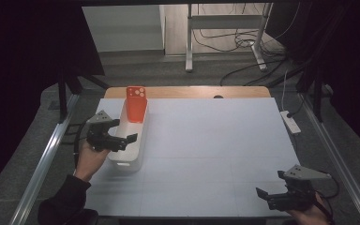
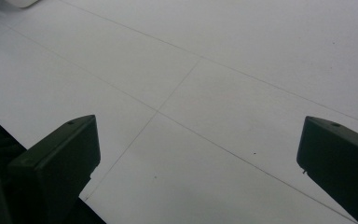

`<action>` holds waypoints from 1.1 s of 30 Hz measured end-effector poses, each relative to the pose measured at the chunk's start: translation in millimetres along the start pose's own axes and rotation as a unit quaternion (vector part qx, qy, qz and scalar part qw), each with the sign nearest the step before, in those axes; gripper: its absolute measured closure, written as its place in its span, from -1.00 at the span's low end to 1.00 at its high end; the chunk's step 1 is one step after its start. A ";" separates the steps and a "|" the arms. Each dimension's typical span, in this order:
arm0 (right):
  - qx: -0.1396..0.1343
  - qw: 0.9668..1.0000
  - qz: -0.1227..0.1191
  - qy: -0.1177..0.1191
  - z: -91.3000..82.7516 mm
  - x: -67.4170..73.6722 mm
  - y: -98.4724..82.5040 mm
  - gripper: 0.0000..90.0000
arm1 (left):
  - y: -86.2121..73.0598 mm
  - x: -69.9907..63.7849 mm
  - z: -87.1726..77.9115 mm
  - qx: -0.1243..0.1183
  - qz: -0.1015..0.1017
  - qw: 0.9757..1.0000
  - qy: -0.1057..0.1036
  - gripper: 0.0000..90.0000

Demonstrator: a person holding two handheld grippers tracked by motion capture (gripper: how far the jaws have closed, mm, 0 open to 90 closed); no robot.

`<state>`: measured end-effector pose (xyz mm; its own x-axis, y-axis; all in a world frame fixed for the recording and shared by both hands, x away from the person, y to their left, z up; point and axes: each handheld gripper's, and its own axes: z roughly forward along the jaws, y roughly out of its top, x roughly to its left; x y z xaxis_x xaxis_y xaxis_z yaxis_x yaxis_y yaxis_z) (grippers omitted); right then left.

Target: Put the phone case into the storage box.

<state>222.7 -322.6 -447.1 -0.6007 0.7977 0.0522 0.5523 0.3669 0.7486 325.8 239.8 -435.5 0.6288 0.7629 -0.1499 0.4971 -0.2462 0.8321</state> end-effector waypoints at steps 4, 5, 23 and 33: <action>0.000 1.000 0.000 0.000 0.0 0.2 0.0 -1.00 | -4.7 -4.7 -2.4 -0.002 0.000 1.000 0.001 -0.99; 0.000 1.000 0.000 0.000 0.0 0.2 0.0 -1.00 | -4.7 -4.7 -2.4 -0.002 0.000 1.000 0.001 -0.99; -0.005 1.000 -0.002 0.000 -0.9 0.5 -0.3 -1.00 | -22.7 -26.7 -22.2 -0.003 0.004 1.000 0.007 -0.99; -0.004 1.000 -0.002 -0.001 -1.1 0.6 -0.3 -1.00 | -34.6 -38.6 -32.2 0.002 0.005 1.000 0.009 -0.99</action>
<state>221.7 -322.8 -446.6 -0.6017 0.7973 0.0476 0.5451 0.3664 0.7541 265.0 238.0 -441.3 0.6222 0.7716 -0.1321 0.4932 -0.2553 0.8316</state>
